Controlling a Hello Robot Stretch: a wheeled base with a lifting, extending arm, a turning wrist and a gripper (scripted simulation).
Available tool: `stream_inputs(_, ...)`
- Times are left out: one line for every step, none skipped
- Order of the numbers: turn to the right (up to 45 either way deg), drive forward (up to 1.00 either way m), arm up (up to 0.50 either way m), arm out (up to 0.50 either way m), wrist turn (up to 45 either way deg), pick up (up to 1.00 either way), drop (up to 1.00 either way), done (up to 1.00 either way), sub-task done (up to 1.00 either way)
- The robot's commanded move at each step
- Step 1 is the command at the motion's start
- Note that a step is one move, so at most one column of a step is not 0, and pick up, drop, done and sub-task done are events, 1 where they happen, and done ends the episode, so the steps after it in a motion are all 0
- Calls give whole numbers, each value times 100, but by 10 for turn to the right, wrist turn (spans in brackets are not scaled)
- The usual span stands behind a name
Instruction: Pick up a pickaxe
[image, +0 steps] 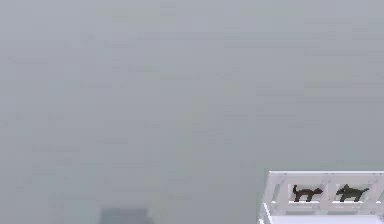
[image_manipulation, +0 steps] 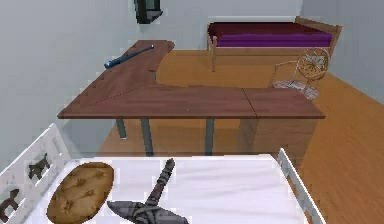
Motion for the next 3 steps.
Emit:
stream_inputs(0, 0, 50, 0, 0, 0, 0, 0, 0)
stream_inputs(0, 0, 2, 0, 0, 0, 0, 0, 0)
stream_inputs(0, 0, 0, 26, 0, 0, 0, 0, 0)
